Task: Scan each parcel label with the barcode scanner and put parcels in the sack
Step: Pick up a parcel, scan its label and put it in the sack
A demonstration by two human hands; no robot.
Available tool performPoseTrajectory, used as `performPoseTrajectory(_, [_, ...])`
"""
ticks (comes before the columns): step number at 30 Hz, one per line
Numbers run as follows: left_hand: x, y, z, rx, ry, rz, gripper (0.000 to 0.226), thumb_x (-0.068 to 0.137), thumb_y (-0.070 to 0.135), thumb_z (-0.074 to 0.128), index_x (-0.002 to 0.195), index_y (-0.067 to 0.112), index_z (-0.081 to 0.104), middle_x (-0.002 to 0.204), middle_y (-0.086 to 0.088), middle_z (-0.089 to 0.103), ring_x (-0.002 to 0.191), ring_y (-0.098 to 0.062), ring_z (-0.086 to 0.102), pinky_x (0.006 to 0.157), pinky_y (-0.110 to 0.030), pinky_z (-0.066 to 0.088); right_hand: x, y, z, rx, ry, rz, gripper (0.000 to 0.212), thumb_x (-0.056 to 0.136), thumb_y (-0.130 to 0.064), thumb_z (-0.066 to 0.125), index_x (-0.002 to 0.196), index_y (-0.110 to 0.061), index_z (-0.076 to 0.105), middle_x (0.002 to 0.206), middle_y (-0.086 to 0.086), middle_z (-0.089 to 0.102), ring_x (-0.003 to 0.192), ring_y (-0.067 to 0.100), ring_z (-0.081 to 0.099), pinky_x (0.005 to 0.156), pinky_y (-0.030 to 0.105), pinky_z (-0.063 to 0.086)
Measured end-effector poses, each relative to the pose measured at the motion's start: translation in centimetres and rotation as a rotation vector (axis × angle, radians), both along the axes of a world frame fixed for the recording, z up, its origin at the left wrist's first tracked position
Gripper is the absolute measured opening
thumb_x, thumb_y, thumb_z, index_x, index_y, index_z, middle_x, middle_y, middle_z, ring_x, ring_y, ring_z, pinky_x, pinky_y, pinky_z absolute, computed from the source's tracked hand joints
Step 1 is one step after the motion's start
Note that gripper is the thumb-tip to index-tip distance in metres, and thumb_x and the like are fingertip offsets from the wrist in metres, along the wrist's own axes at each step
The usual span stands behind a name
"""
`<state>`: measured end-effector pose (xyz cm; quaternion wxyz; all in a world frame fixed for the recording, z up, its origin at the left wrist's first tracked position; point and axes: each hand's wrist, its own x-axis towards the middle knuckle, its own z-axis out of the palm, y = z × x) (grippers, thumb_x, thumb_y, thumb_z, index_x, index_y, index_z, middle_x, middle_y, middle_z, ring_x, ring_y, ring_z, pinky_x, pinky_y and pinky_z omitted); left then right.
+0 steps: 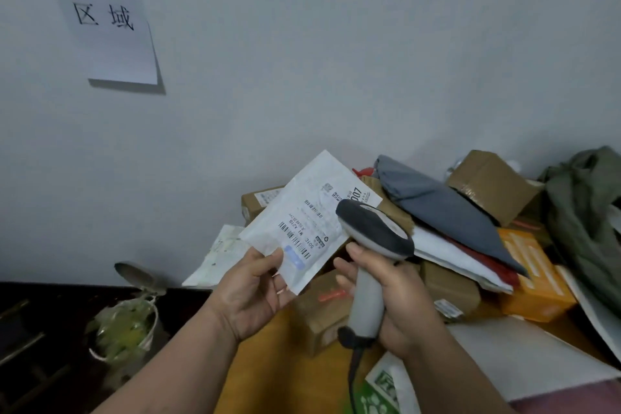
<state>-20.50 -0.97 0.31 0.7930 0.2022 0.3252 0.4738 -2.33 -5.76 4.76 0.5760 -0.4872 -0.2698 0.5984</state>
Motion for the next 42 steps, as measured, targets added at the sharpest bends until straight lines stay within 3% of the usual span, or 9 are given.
performPoseTrajectory(2, [2.1, -2.0, 0.4, 0.012, -0.036, -0.066, 0.051, 0.09, 0.005, 0.052, 0.14, 0.015, 0.049, 0.125, -0.02, 0.067, 0.1, -0.037, 0.072, 0.073, -0.056, 0.06, 1.2, -1.8, 0.8, 0.039, 0.018, 0.016, 0.041, 0.067, -0.019, 0.077, 0.107, -0.012, 0.072, 0.108, 0.007, 0.076, 0.105, 0.025, 0.071, 0.092, 0.043, 0.055])
performPoseTrajectory(5, [4.6, -4.8, 0.9, 0.043, -0.05, -0.146, 0.057, 0.09, 0.005, 0.052, 0.146, 0.013, 0.043, 0.131, -0.024, 0.062, 0.111, -0.041, 0.066, 0.081, -0.056, 0.058, 3.3, -4.0, 1.7, 0.067, 0.041, -0.002, 0.047, 0.066, -0.02, 0.076, 0.112, -0.009, 0.071, 0.107, 0.009, 0.076, 0.098, 0.023, 0.073, 0.075, 0.036, 0.059])
performPoseTrajectory(10, [6.5, -8.1, 2.1, 0.11, 0.068, -0.237, 0.057, 0.087, 0.002, 0.057, 0.141, 0.013, 0.047, 0.127, -0.024, 0.064, 0.107, -0.041, 0.068, 0.08, -0.055, 0.059, 6.1, -6.8, 2.3, 0.047, 0.099, -0.022, 0.044, 0.066, -0.018, 0.079, 0.108, -0.007, 0.073, 0.107, 0.018, 0.075, 0.101, 0.038, 0.071, 0.095, 0.063, 0.051])
performPoseTrajectory(16, [4.9, -7.3, 4.3, 0.183, 0.352, -0.169, 0.057, 0.074, 0.026, 0.081, 0.127, 0.015, 0.064, 0.111, -0.013, 0.072, 0.097, -0.027, 0.07, 0.072, -0.041, 0.061, 7.6, -8.5, 3.8, 0.134, -0.009, -0.053, 0.042, 0.065, -0.012, 0.079, 0.107, -0.008, 0.073, 0.105, 0.014, 0.076, 0.097, 0.034, 0.073, 0.093, 0.06, 0.053])
performPoseTrajectory(21, [4.1, -6.4, 5.4, 0.213, 0.539, -0.307, 0.044, 0.075, 0.014, 0.08, 0.116, 0.002, 0.068, 0.115, -0.02, 0.071, 0.111, -0.04, 0.065, 0.101, -0.057, 0.048, 6.6, -9.1, 4.3, 0.141, -0.193, -0.012, 0.027, 0.078, -0.004, 0.076, 0.104, -0.013, 0.073, 0.098, 0.008, 0.078, 0.09, 0.026, 0.075, 0.087, 0.052, 0.057])
performPoseTrajectory(26, [3.7, -5.7, 4.8, 0.232, 0.68, 0.03, 0.009, 0.093, 0.004, 0.064, 0.1, 0.007, 0.067, 0.097, -0.011, 0.077, 0.082, -0.027, 0.074, 0.067, -0.041, 0.059, 5.3, -9.3, 3.4, 0.12, -0.287, -0.13, 0.018, 0.081, -0.009, 0.077, 0.096, -0.019, 0.074, 0.087, -0.003, 0.078, 0.088, 0.019, 0.073, 0.079, 0.038, 0.054])
performPoseTrajectory(30, [3.3, -5.0, 4.4, 0.217, 0.667, 0.202, 0.01, 0.093, 0.003, 0.064, 0.102, 0.006, 0.066, 0.1, -0.01, 0.075, 0.09, -0.031, 0.072, 0.068, -0.039, 0.058, 4.2, -10.1, 3.0, 0.135, -0.308, -0.096, 0.023, 0.077, -0.009, 0.079, 0.093, -0.025, 0.073, 0.082, -0.008, 0.077, 0.079, 0.013, 0.07, 0.075, 0.033, 0.05])
performPoseTrajectory(34, [3.1, -4.7, 4.0, 0.223, 0.65, 0.259, 0.013, 0.093, 0.003, 0.064, 0.105, 0.007, 0.067, 0.102, -0.011, 0.075, 0.093, -0.03, 0.072, 0.063, -0.033, 0.053, 3.0, -10.6, 3.0, 0.139, -0.339, 0.02, 0.036, 0.075, -0.012, 0.08, 0.104, -0.032, 0.07, 0.099, -0.011, 0.077, 0.102, 0.014, 0.069, 0.093, 0.036, 0.052])
performPoseTrajectory(42, [3.0, -4.6, 3.8, 0.228, 0.67, 0.317, 0.008, 0.094, 0.005, 0.064, 0.099, 0.012, 0.067, 0.102, -0.008, 0.074, 0.09, -0.025, 0.072, 0.062, -0.032, 0.055, 2.3, -10.7, 3.4, 0.176, -0.337, 0.076, 0.034, 0.072, -0.014, 0.081, 0.093, -0.039, 0.071, 0.096, -0.013, 0.077, 0.105, 0.016, 0.066, 0.092, 0.037, 0.051])
